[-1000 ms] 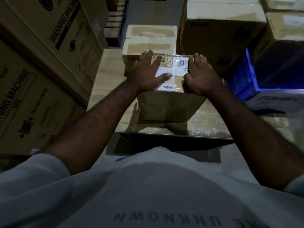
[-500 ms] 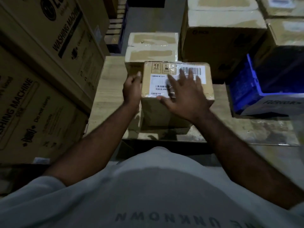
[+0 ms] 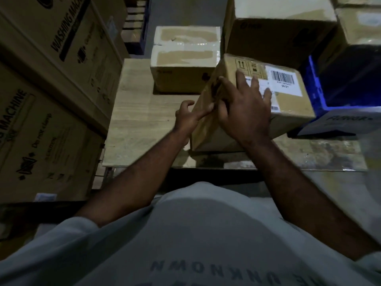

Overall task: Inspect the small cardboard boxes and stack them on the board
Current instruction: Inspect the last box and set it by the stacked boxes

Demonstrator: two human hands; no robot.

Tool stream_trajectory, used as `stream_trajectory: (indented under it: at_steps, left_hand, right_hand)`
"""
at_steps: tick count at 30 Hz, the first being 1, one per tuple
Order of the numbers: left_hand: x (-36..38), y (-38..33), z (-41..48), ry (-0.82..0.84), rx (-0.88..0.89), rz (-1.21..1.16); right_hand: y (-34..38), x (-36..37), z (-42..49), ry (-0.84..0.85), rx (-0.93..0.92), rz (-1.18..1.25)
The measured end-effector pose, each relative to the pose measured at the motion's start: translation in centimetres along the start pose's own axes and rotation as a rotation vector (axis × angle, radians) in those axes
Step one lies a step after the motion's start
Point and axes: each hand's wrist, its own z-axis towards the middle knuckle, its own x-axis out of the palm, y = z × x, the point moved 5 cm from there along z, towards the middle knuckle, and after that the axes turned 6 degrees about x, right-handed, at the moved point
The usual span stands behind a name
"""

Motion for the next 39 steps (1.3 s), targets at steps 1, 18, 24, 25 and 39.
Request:
stream_trajectory:
  at_steps: [1,18,24,25,39]
  left_hand:
    - [0.4,0.9,-0.1,0.022,-0.09,0.013]
    - [-2.7,0.4,-1.8,-0.309,0.055,0.135]
    - [-6.0,-0.1,-3.1,-0.413,0.187,0.435]
    - [-6.2,0.0,-3.2,-0.418,0.211,0.492]
    - [-3.5,0.6,-3.9,0.004,0.559,1.344]
  right_hand:
    - [-0.7,-0.3,0.1,-0.008,0.018,0.02]
    - [-9.1,-1.0,0.3,-0.144,0.289,0.793]
    - [-9.6,5.6,-1.7,0.017,0.374,1.006]
    - [-9.8,6.3,-2.0,0.035,0.377,1.018]
    - [-4.7,8.1,-4.2,0.123,-0.11,-0.014]
